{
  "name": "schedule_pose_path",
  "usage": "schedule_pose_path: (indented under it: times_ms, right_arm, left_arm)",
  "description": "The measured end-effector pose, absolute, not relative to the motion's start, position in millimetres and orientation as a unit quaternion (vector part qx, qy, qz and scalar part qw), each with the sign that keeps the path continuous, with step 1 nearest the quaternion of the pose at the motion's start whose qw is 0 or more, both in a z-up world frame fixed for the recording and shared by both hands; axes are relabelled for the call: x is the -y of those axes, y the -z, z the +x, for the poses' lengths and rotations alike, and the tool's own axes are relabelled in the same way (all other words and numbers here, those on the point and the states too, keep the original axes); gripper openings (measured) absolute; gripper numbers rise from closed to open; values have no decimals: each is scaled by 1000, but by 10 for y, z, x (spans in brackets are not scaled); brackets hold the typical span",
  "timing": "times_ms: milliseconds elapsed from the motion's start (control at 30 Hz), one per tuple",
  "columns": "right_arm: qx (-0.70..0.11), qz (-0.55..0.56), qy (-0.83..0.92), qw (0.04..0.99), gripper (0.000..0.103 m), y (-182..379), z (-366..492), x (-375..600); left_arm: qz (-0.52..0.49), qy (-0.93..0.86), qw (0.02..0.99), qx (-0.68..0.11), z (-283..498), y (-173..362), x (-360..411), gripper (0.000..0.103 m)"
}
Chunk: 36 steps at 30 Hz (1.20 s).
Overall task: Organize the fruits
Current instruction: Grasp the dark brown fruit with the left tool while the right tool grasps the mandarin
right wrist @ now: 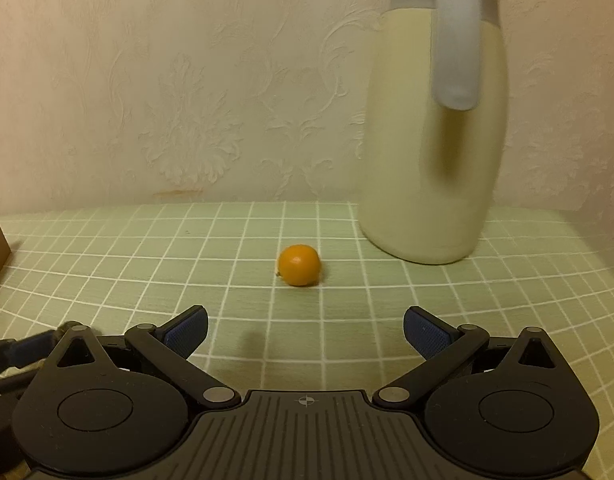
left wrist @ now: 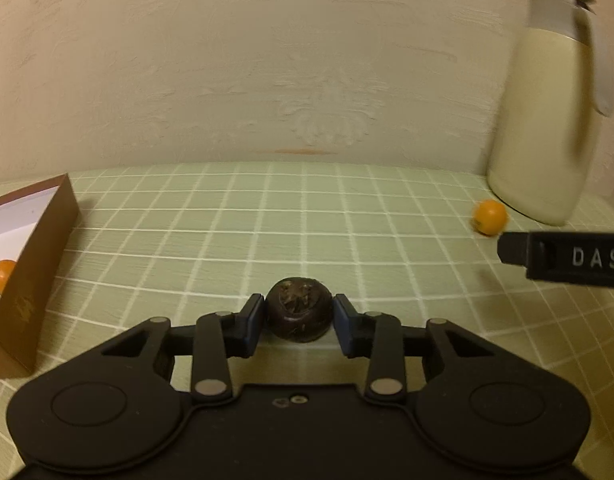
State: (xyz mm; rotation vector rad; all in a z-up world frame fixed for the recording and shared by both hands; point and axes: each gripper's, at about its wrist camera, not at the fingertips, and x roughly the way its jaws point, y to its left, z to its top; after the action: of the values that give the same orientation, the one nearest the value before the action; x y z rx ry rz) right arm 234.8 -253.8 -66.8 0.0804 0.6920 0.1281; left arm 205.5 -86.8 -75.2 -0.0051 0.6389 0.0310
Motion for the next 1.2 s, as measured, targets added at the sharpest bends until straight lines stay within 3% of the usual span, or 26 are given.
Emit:
schedule_pose_path:
  times_ms: [233,367,667,767,1200]
  right_arm:
    - [-339,29,-66,938,103,755,2633,2378]
    - [-347,18,-63,936,73,821,2851,2330]
    - [-351,13,-58,935,56,946,3049,2334]
    - [-357,14,-53,933,34,971,3103,2348]
    - [-374,-2,-82,924,34,823,2741,2259]
  left_arm:
    - [0,-22,947,-319,2244,746,621,28]
    - [-2,-24,947,-321,2321,739,550,28]
    - [-3,-26,948,-316,2463,758,514,28]
    - [-2,-25,948,-317,2482,760,515,28]
    - [0,-12,944,-331,2234,709,604,27]
